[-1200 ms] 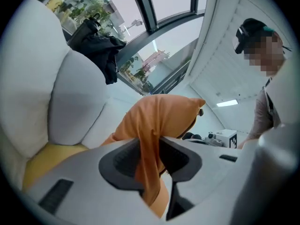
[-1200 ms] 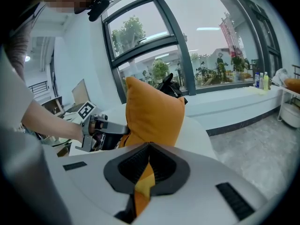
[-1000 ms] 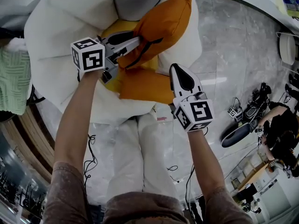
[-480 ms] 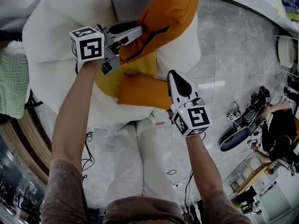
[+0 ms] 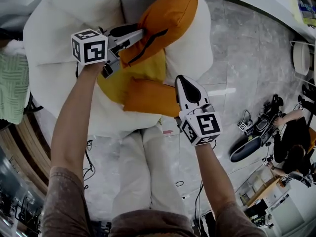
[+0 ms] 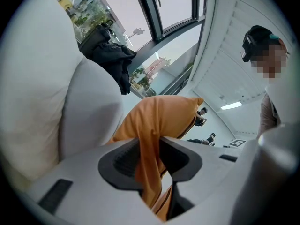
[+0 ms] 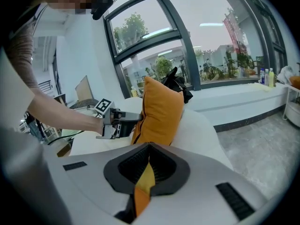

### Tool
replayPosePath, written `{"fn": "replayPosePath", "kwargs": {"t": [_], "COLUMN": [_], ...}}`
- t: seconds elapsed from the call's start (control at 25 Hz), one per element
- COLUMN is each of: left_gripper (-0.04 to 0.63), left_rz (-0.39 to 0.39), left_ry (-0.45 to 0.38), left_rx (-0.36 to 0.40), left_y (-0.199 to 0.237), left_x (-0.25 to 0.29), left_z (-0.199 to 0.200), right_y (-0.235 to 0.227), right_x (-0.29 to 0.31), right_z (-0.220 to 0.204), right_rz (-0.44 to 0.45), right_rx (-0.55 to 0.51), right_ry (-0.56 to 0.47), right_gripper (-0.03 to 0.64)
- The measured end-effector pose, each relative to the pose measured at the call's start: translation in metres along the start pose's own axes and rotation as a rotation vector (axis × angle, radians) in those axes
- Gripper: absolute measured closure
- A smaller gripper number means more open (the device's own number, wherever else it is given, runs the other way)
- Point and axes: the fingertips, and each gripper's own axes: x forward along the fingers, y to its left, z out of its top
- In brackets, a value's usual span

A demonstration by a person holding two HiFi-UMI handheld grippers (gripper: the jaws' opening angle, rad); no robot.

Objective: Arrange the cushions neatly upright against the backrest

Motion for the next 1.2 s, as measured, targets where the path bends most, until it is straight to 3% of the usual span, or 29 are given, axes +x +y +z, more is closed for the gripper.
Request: {"fn": "replayPosePath", "kwargs": {"t": [0.56, 0.72, 0.88, 1.2], "left_gripper": [0.428, 0.426, 0.532, 0.537], "left_rz": [0.102, 0.185, 0.323, 0.486], "left_ry": [-0.042, -0.096, -0.136, -0.158], "left_rx": [0.002, 0.016, 0.047, 0.143], "left_y": [0.033, 0.049, 0.071, 0.072], "left_x": [-0.043, -0.064, -0.088, -0.109], "left_z": [0.011, 0.021, 0.033, 0.03], "right_y": [0.019, 0.026, 0.034, 0.045], "right_x": [0.01, 0.017, 0.024, 0.027], "right_z": [0.002, 0.007, 0.011, 0.011], "right_rz": [0.027, 0.04, 0.047, 0.062], "right_rx": [-0.017, -0.028, -0.031, -0.035], "right_ry": [0.009, 0.008, 0.004, 0.011], "right_gripper": [0.597, 0.597, 0.598, 0.598]}}
